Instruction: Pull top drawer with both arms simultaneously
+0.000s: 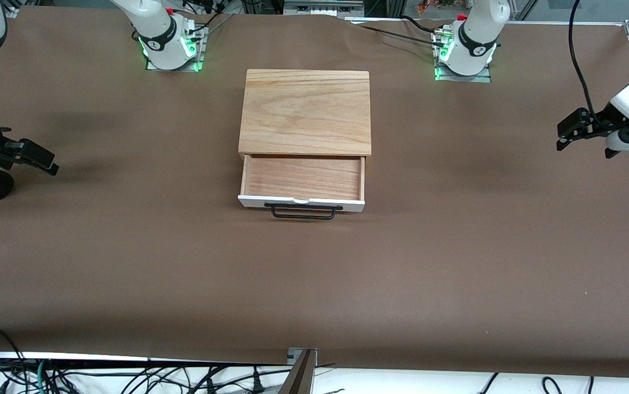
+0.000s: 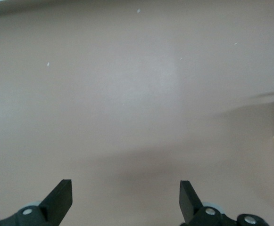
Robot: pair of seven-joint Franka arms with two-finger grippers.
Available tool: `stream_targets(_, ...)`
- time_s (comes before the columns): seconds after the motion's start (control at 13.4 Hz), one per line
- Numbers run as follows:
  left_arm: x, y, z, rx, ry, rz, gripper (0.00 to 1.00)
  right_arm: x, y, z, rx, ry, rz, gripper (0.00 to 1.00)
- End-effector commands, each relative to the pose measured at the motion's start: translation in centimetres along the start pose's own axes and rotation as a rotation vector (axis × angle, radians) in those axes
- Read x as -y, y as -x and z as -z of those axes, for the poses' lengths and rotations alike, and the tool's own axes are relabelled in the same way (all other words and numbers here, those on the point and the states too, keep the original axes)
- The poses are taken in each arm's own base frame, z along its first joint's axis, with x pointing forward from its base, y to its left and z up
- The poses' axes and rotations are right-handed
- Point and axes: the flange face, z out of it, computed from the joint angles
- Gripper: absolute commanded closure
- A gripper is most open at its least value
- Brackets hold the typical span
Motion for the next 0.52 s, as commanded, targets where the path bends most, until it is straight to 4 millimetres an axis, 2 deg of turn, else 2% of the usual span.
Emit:
stream_targets(0.0, -0.4, 0.5, 0.0, 0.006, -0.011, -0.003, 0.0, -0.5, 0.5, 0.4, 0.001, 0.014, -0.003, 0.0)
stream_targets(0.15, -0.9, 0.1, 0.6, 0.011, -0.011, -0.01, 0.0, -0.3, 0.5, 0.5, -0.001, 0.013, -0.001, 0.0)
stream_targets(0.45, -0.8, -2.1, 1.2, 0.085, -0.001, -0.014, 0.0, -0.5, 0.5, 0.4, 0.001, 0.014, -0.003, 0.0)
